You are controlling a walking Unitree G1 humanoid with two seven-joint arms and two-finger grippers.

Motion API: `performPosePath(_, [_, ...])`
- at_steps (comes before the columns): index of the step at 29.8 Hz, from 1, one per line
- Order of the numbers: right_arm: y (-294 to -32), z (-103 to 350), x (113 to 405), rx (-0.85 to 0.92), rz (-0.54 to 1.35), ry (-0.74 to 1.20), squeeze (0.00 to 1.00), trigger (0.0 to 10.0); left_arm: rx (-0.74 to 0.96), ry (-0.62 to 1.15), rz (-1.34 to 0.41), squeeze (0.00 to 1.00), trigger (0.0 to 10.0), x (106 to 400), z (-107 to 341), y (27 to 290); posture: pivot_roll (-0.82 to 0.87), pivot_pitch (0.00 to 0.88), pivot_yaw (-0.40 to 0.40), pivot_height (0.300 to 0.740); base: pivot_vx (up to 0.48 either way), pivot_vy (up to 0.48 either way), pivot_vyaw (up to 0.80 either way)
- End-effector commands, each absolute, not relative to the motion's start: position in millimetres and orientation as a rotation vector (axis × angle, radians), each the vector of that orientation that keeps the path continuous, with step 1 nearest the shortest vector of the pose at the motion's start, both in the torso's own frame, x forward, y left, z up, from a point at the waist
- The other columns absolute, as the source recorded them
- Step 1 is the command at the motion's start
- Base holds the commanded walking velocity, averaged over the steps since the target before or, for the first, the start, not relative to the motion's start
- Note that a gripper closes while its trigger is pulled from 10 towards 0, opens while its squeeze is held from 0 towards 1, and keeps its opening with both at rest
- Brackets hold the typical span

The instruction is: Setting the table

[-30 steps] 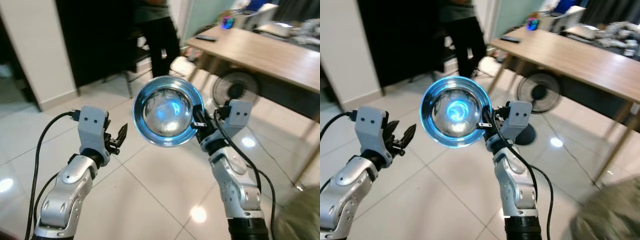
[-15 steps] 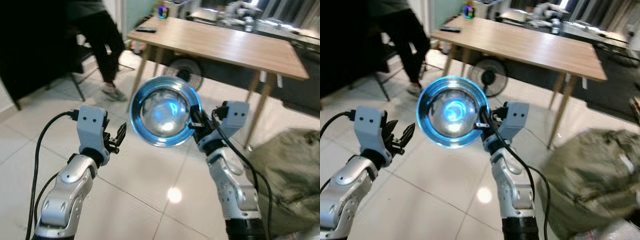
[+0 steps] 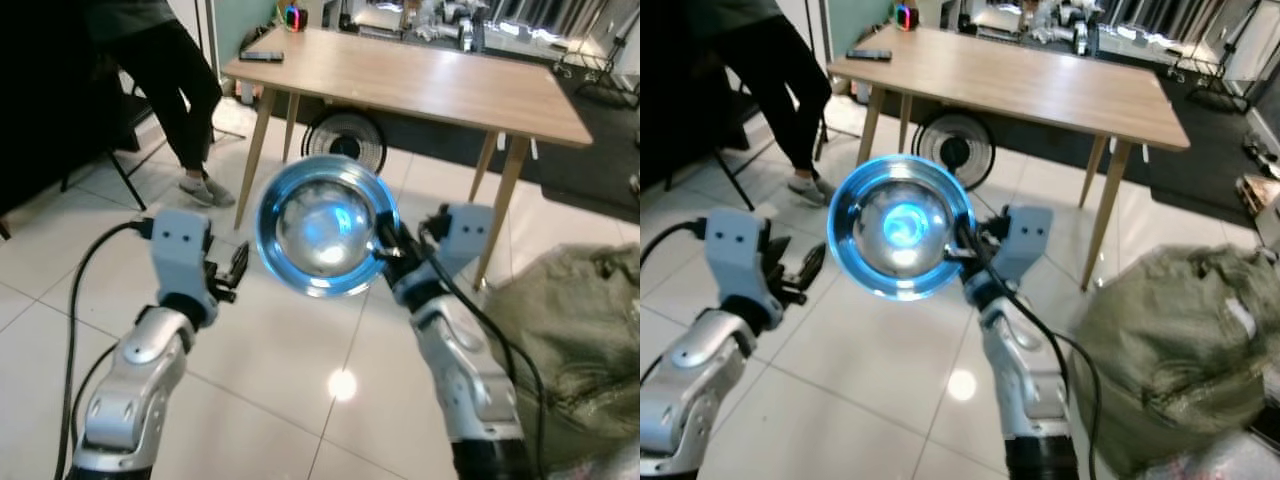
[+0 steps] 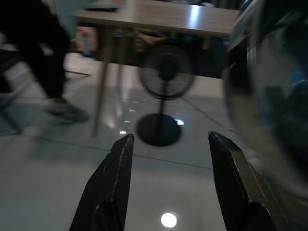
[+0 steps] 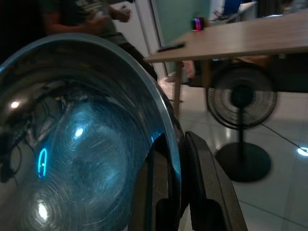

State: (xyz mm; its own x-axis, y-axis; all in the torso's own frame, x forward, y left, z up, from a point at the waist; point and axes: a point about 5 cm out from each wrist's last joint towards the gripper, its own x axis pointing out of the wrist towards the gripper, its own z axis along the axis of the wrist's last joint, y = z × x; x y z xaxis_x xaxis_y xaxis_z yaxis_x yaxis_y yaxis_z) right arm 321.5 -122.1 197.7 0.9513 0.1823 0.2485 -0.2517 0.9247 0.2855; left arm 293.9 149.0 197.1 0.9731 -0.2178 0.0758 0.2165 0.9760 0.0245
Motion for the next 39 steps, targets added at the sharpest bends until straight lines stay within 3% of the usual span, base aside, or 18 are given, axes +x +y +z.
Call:
performPosePath(1, [-112.6,204.3,320.2,0.332,0.262,-0.246,0.00,10.0,0.018,-0.058,-0.196,0.00,10.0,293.4,192.1,154.2,0.00,0.044,-0.004,0.740,0.454,0.000,-0.62])
performPosePath(29, [-112.9,203.7,321.4,0.332,0.266,-0.235,0.00,10.0,0.017,-0.059,-0.197,0.00,10.0,292.1,191.1,154.3,0.01,0.038,-0.010,0.740,0.456,0.000,-0.79])
performPosePath(39, [-110.8,206.1,320.0,0.352,0.280,-0.251,0.00,10.0,0.016,-0.065,-0.193,0.00,10.0,291.9,192.7,155.0,0.01,0.041,-0.010,0.740,0.456,0.000,-0.12])
